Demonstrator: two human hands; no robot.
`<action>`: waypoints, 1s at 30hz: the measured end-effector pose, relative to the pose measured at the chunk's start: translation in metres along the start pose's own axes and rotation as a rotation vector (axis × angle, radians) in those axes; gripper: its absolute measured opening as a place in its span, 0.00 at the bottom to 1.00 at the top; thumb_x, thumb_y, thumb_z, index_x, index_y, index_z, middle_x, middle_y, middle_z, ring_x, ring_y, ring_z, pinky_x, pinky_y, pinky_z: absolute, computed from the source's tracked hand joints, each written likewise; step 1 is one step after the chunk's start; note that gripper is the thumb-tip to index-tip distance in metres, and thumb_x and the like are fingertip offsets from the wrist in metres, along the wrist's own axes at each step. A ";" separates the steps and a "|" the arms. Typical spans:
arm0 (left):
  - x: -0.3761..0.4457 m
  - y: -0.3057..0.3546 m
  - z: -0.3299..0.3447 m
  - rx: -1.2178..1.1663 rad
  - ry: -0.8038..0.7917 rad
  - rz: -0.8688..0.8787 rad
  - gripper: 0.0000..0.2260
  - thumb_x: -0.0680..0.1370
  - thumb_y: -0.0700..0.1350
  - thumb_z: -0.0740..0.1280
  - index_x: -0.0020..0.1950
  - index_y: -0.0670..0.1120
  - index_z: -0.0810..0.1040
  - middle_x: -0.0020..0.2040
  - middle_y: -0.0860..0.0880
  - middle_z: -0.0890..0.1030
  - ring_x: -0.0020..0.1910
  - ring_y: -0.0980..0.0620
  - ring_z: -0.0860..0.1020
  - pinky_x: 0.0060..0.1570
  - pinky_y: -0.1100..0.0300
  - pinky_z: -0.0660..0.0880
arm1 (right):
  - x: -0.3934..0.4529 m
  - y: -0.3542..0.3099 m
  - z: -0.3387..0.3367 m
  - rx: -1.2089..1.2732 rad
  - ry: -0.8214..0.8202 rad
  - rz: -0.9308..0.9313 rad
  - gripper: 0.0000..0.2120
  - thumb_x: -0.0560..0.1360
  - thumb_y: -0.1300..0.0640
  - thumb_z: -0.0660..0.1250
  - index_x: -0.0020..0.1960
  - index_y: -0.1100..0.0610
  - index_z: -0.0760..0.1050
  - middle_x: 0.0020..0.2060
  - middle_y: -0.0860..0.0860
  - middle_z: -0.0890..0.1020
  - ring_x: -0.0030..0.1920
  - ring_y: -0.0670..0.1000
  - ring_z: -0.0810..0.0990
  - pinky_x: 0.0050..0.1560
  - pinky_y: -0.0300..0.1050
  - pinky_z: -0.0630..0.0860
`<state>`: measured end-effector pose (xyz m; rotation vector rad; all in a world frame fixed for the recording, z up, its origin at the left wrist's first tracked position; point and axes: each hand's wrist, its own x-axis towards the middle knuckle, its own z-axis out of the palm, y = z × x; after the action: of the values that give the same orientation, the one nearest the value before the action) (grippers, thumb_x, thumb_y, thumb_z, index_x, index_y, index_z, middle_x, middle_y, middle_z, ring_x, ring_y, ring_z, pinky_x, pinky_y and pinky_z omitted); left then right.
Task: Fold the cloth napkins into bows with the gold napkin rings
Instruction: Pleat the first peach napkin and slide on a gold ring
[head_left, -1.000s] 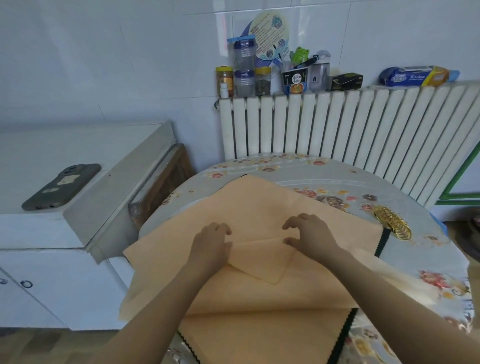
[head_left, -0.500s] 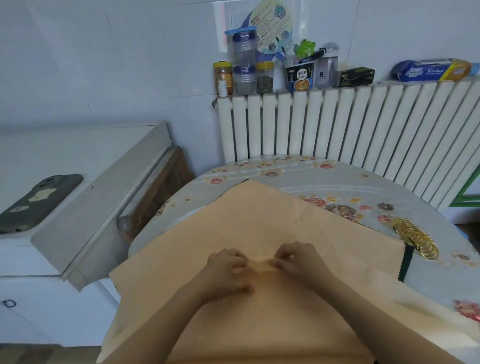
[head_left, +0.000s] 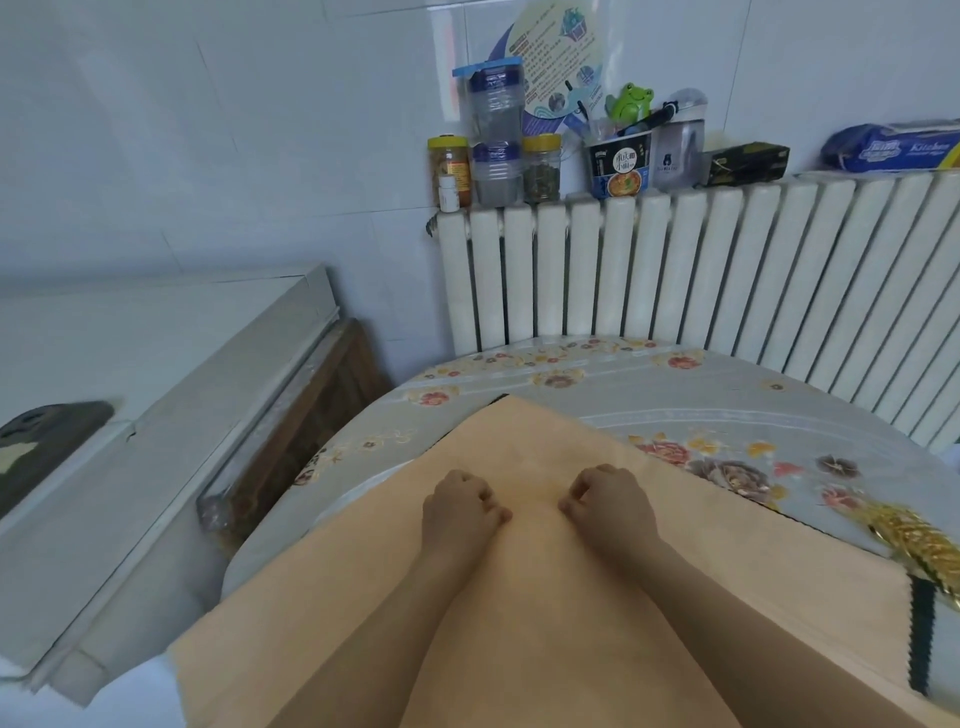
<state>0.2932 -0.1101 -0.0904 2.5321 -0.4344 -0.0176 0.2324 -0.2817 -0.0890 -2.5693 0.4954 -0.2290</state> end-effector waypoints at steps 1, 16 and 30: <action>0.004 0.000 0.001 -0.010 -0.015 -0.006 0.08 0.72 0.49 0.71 0.47 0.48 0.78 0.53 0.52 0.74 0.51 0.52 0.74 0.49 0.60 0.68 | 0.003 -0.001 0.002 0.000 -0.003 0.000 0.09 0.73 0.51 0.67 0.51 0.53 0.77 0.51 0.50 0.78 0.56 0.52 0.74 0.51 0.43 0.70; 0.030 -0.011 -0.004 -0.404 -0.044 -0.132 0.03 0.70 0.45 0.75 0.42 0.49 0.84 0.40 0.57 0.81 0.43 0.59 0.78 0.44 0.66 0.71 | 0.029 -0.005 0.006 0.100 -0.037 0.079 0.11 0.75 0.45 0.66 0.43 0.52 0.79 0.43 0.48 0.82 0.47 0.51 0.79 0.41 0.41 0.69; 0.033 -0.015 0.003 -0.484 -0.036 -0.129 0.03 0.71 0.45 0.73 0.44 0.51 0.84 0.43 0.56 0.83 0.46 0.58 0.79 0.48 0.65 0.72 | 0.033 -0.001 0.008 0.252 -0.057 0.035 0.01 0.73 0.52 0.69 0.44 0.46 0.77 0.39 0.42 0.77 0.45 0.45 0.75 0.43 0.39 0.67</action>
<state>0.3289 -0.1097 -0.0980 2.0794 -0.2429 -0.1940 0.2650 -0.2898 -0.0934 -2.3135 0.4586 -0.1924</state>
